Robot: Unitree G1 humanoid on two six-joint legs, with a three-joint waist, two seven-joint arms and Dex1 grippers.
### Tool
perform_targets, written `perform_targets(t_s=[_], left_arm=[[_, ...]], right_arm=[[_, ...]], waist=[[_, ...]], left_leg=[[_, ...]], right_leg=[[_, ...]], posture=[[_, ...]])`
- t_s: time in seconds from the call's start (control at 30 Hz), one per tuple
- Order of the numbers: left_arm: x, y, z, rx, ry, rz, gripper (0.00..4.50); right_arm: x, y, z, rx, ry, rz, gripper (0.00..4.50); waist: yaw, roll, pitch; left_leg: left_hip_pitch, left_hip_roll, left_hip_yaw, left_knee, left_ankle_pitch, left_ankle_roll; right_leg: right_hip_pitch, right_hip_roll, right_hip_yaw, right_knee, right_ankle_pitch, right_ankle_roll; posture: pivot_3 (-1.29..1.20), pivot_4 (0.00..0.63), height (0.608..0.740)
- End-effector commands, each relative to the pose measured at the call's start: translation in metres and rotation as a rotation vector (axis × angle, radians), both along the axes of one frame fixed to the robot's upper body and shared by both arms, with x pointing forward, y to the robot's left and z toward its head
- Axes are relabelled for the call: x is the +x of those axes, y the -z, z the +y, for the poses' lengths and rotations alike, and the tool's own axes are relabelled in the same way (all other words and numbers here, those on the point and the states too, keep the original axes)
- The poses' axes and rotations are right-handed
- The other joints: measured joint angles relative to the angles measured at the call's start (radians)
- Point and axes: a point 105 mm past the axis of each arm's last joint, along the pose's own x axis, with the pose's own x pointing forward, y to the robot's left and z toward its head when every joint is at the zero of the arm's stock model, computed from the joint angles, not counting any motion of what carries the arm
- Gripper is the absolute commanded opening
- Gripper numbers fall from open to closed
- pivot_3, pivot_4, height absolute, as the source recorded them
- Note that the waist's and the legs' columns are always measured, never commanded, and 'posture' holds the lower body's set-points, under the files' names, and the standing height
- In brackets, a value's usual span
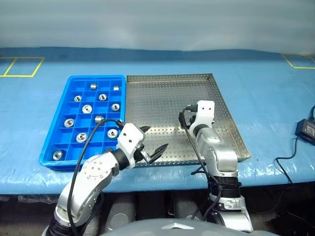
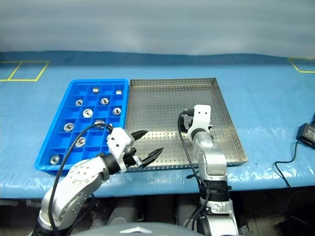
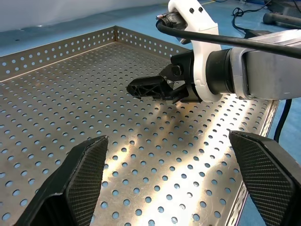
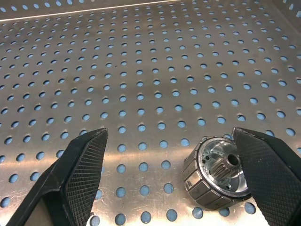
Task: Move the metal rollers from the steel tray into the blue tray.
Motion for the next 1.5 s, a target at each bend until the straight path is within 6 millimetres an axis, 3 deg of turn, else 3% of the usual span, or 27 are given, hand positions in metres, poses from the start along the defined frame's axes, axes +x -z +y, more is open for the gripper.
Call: perform_targets(t_s=[0.03,0.17,0.47,0.67,0.83,0.97,1.1,1.3,1.5], left_arm=[[0.001,-0.006,0.0,-0.014,-0.002,-0.033,4.5],[0.001,-0.006,0.001,-0.015,-0.011,-0.037,4.5],[0.001,-0.006,0.001,-0.017,-0.025,-0.038,4.5],[0.002,-0.005,0.003,-0.015,-0.036,-0.042,4.5],[0.005,-0.008,0.012,-0.024,-0.118,-0.064,4.5],[0.006,-0.011,0.033,-0.021,-0.239,-0.085,4.5],[0.002,-0.015,0.054,-0.023,-0.358,-0.108,4.5],[-0.024,-0.006,0.08,0.026,-0.491,-0.081,4.5],[-0.05,0.002,0.099,0.065,-0.591,-0.041,4.5]], right_arm=[[-0.001,0.011,-0.01,-0.005,0.044,0.034,4.47],[-0.002,0.013,-0.012,-0.028,0.055,0.043,4.3],[-0.006,0.004,-0.004,-0.034,0.025,0.026,1.71],[-0.006,-0.005,0.005,-0.035,-0.015,-0.003,1.71],[-0.009,-0.039,0.047,-0.025,-0.249,-0.106,1.71],[-0.012,-0.066,0.086,-0.013,-0.447,-0.173,1.71],[-0.019,-0.08,0.123,-0.012,-0.633,-0.21,1.71],[-0.036,-0.076,0.172,0.002,-0.866,-0.185,1.71],[-0.055,-0.063,0.201,0.016,-1.015,-0.146,1.71]], waist=[[0.0,0.0,0.0],[0.0,0.0,-0.001],[0.001,0.0,0.0],[0.002,0.0,0.0],[0.001,0.001,0.0],[0.005,0.001,0.0],[0.029,0.0,0.0],[0.079,0.0,0.0],[0.143,0.001,0.001]], left_leg=[[0.0,0.0,0.0,0.0,0.0,0.0],[0.0,0.0,0.0,0.0,0.0,0.0],[0.0,0.0,0.001,-0.001,0.0,0.0],[0.0,0.0,0.001,-0.001,0.0,0.0],[0.0,0.0,0.001,-0.001,0.0,0.0],[0.0,0.001,0.0,-0.002,0.0,0.0],[0.0,0.001,-0.001,-0.002,0.0,0.0],[-0.001,0.0,-0.001,-0.004,0.0,0.0],[-0.003,0.0,-0.003,-0.004,0.0,0.0]], right_leg=[[0.0,0.0,0.0,0.0,0.0,0.0],[0.0,0.0,0.0,0.0,0.0,0.0],[-0.001,0.001,0.001,0.0,0.001,-0.002],[-0.001,0.0,0.001,0.0,0.001,-0.002],[-0.002,0.001,0.001,0.0,0.001,-0.002],[-0.001,0.001,0.001,0.001,0.002,0.0],[-0.002,0.001,-0.001,0.001,0.003,0.002],[-0.002,-0.001,-0.002,-0.001,0.004,0.002],[-0.002,-0.001,-0.006,-0.002,-0.002,-0.002]], posture=[[0.08,0.15,0.74],[0.09,0.15,0.74],[0.09,0.15,0.74],[0.11,0.15,0.74],[0.13,0.15,0.74],[0.22,0.15,0.74],[0.31,0.15,0.74],[0.43,0.15,0.74],[0.52,0.15,0.74]])
